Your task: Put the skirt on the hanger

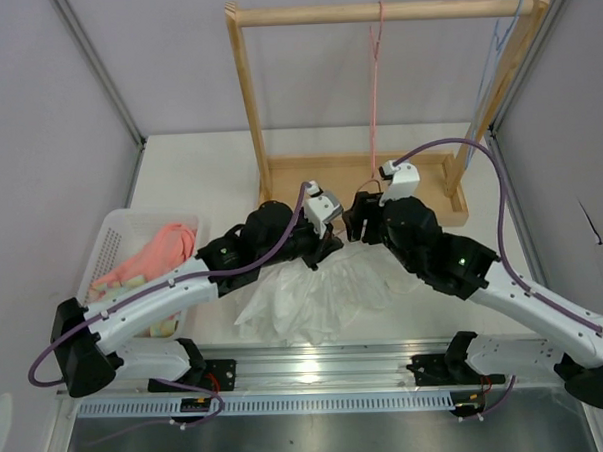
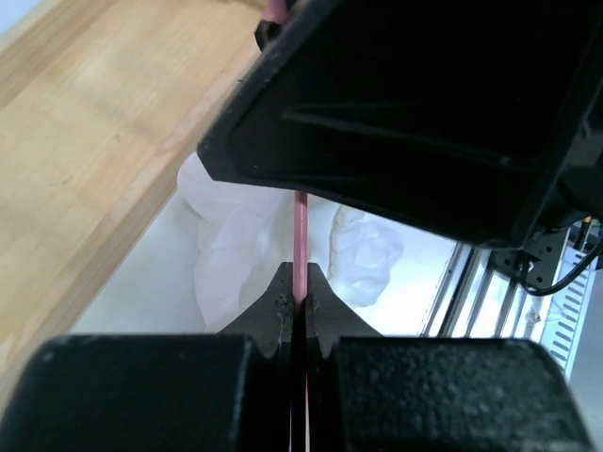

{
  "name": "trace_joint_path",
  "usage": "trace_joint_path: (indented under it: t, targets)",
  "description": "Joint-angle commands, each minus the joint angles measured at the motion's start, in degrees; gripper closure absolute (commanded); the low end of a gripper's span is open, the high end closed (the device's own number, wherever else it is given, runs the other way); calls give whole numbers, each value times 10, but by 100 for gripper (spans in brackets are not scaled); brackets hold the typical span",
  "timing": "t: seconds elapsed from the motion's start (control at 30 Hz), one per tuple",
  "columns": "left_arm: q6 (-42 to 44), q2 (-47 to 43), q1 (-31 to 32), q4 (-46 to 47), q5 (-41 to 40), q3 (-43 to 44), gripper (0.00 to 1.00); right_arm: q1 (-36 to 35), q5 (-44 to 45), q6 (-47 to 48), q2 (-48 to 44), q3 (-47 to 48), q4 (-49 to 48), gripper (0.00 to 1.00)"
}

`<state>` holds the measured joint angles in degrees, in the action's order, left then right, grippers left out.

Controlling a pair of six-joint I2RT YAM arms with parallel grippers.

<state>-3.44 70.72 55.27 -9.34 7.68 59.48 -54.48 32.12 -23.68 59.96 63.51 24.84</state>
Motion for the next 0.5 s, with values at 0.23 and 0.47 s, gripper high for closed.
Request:
trace_joint_path:
  t: [0.23,0.47]
  targets:
    - [-1,-93,1,-43,-46,34,100,73,9,-35,-83,-22,56,29]
    - [0,-94,1,-54,-49,18,100,118,-121,-7,-89,7,-10,16]
